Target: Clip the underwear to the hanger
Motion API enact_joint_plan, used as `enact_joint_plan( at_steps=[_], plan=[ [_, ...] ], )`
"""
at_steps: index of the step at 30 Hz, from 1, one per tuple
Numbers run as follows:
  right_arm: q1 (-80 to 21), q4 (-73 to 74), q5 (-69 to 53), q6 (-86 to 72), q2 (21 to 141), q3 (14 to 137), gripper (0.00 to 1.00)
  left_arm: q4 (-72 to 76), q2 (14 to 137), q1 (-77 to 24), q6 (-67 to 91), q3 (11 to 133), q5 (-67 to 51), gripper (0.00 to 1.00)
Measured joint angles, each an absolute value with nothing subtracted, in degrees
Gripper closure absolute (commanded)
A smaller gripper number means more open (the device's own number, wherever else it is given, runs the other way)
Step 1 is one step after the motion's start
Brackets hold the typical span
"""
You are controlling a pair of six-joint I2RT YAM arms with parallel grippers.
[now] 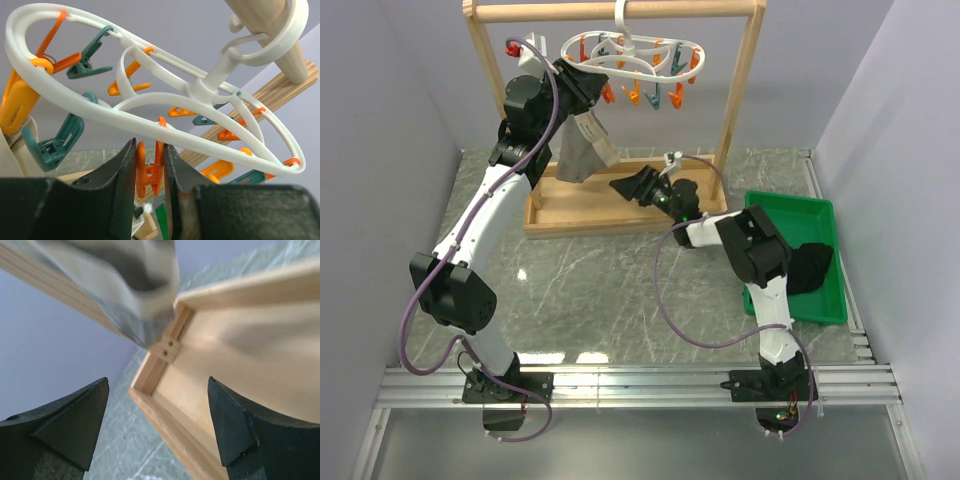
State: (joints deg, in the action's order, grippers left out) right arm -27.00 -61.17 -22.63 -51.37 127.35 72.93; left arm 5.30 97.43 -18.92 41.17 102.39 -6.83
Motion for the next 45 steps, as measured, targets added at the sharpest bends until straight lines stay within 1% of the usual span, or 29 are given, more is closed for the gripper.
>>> enact_joint_plan(
  at_steps=[4,8,24,31,33,34,35,37,38,39,40,41,42,43,44,45],
  plan=[
    [-30.0,-63.4,-20.6,-51.9,129.7,72.6,0.15,5.3,97.4,-18.8,41.6,102.4,-6.9,1.00],
    [-30.9,-65.3,-19.1,-53.3,130.7,73.7,0.16,5.2,97.4,-18.8,41.7,102.4,-7.0,1.00],
    [-30.8,-65.0,-17.6,-54.8,140.2,90.0,0.16,5.1,97.4,-18.8,41.7,102.4,-7.7,1.00],
    [-30.8,-64.4,-17.6,-54.1,141.1,93.8,0.15,5.1,97.4,-18.8,41.7,102.4,-7.7,1.00],
    [-30.7,-64.4,-17.6,-53.7,141.1,94.5,0.18,5.1,97.4,-18.8,41.7,102.4,-7.7,1.00],
    [-30.7,-64.4,-17.7,-53.3,141.1,94.7,0.20,5.1,97.4,-18.8,41.7,102.4,-7.7,1.00],
    [-30.6,-64.4,-17.7,-53.1,141.1,94.7,0.28,5.1,97.4,-18.8,41.7,102.4,-7.7,1.00],
    [-30.5,-64.5,-18.1,-52.4,141.1,94.7,0.40,5.1,97.4,-18.8,41.7,102.4,-7.7,1.00],
    [-30.5,-64.5,-18.3,-52.1,141.1,94.7,0.48,5.1,97.4,-18.8,41.7,102.4,-7.7,1.00],
    [-30.5,-64.6,-18.6,-51.8,141.1,94.7,0.63,5.1,97.4,-18.8,41.7,102.4,-7.7,1.00],
    [-30.4,-64.8,-18.8,-51.2,141.1,94.7,0.73,5.1,97.4,-18.8,41.7,102.4,-7.7,1.00],
    [-30.4,-65.0,-19.2,-50.8,141.1,94.7,0.81,5.1,97.4,-18.8,41.7,102.4,-7.7,1.00],
    [-30.4,-65.3,-19.6,-50.3,141.1,94.7,0.93,5.1,97.4,-18.8,41.7,102.4,-7.7,1.00],
    [-30.3,-65.6,-20.0,-49.7,141.1,94.7,0.98,5.1,97.4,-18.8,41.7,102.4,-7.7,1.00],
    [-30.2,-66.0,-20.6,-49.0,141.0,94.4,1.00,5.1,97.4,-18.8,41.7,102.4,-7.7,1.00],
    [-30.1,-66.3,-21.1,-48.3,141.0,94.0,1.00,5.1,97.4,-18.8,41.6,102.4,-7.7,1.00]
  ],
)
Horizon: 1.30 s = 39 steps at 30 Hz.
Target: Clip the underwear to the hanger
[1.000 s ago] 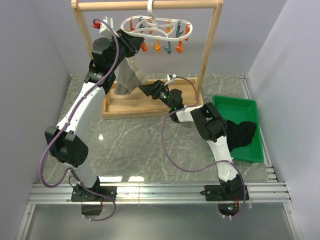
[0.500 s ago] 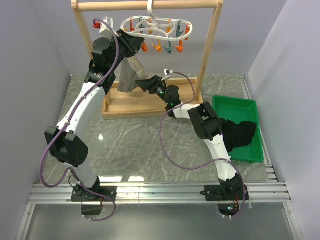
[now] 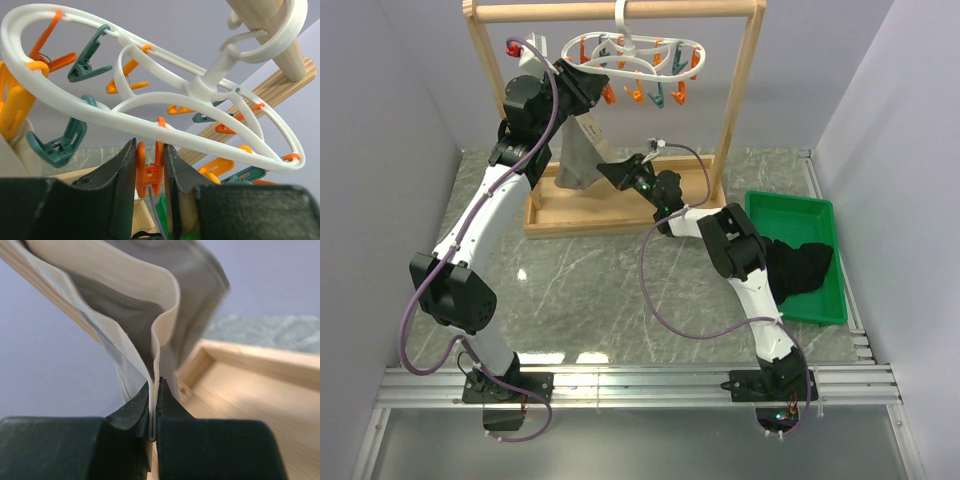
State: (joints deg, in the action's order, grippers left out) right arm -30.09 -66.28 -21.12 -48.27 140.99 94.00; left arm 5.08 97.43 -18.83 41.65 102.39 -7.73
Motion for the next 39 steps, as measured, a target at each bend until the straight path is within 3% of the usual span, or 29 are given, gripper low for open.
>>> enact_joint_plan(
  at_steps=[9,18,31,39],
  plan=[
    [-23.4,-58.6,-28.3,-38.1,133.9,86.0,1.00,5.8,96.9,-18.9,41.7,101.1,-8.4,1.00],
    [-21.7,-44.1,-32.4,-22.8,126.0,88.7,1.00,5.8,96.9,-18.8,41.7,101.3,-8.5,1.00],
    [-29.1,-37.8,-20.4,7.1,110.2,82.1,1.00,5.6,96.6,-18.6,39.8,101.3,-8.6,1.00],
    [-33.5,-35.2,-15.6,20.8,107.4,80.7,1.00,5.6,95.8,-18.6,38.5,100.5,-9.3,1.00]
  ],
)
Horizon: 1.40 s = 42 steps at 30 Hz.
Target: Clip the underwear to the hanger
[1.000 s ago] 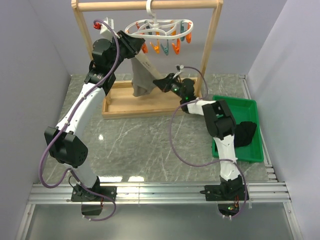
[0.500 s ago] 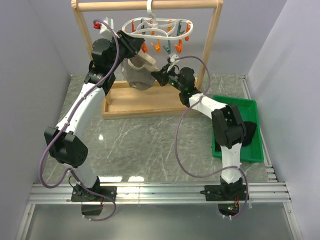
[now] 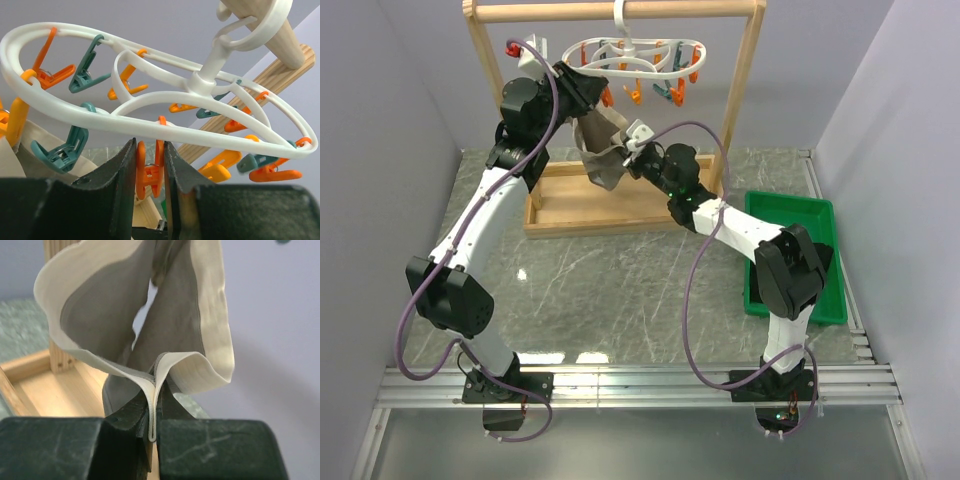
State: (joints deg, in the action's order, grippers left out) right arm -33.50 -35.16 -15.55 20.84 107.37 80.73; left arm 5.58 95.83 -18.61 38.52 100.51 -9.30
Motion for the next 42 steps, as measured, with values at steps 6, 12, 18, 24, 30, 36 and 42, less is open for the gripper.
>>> enact_joint_plan(
  at_steps=[6,12,18,24,30,36,42],
  plan=[
    [-33.5,-28.1,-14.6,23.0,107.4,84.3,1.00,5.7,95.8,-18.6,37.5,100.4,-9.7,1.00],
    [-33.5,-23.7,-16.4,20.4,107.4,88.3,1.00,6.4,95.4,-18.2,37.1,99.6,-11.4,1.00],
    [-33.5,-18.6,-18.5,16.4,107.4,91.0,1.00,6.7,95.3,-17.6,36.8,99.5,-13.2,1.00],
    [-33.5,-15.2,-19.5,15.1,107.4,93.4,1.00,7.5,95.3,-17.2,36.6,99.0,-14.2,1.00],
    [-33.6,-12.4,-17.9,17.4,107.2,93.3,1.00,7.6,95.3,-16.8,36.6,99.0,-14.8,1.00],
    [-34.0,-9.5,-15.4,20.6,105.0,92.2,1.00,7.7,95.3,-16.7,36.0,99.0,-15.2,1.00],
    [-35.0,-5.0,-13.5,22.8,103.4,94.0,1.00,7.8,95.3,-16.7,35.1,99.0,-15.2,1.00]
  ],
)
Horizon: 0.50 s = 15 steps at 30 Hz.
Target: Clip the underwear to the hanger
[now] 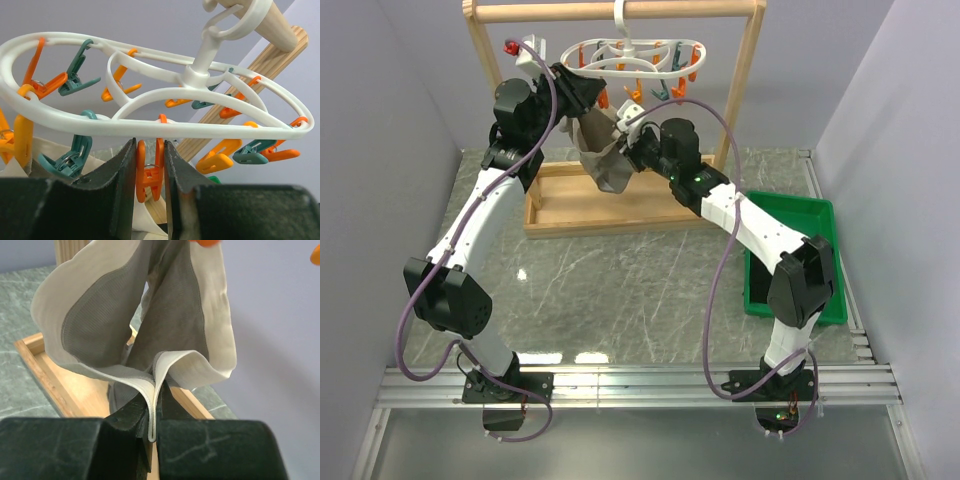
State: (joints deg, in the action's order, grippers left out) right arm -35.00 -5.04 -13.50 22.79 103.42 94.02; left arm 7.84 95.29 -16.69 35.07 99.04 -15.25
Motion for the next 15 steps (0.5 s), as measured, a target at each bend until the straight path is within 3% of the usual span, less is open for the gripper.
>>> enact_joint_plan(
  at_steps=[15],
  plan=[
    [-37.1,6.5,-8.6,30.2,103.4,105.3,1.00,8.2,95.3,-16.5,34.0,99.0,-15.9,1.00]
  ],
)
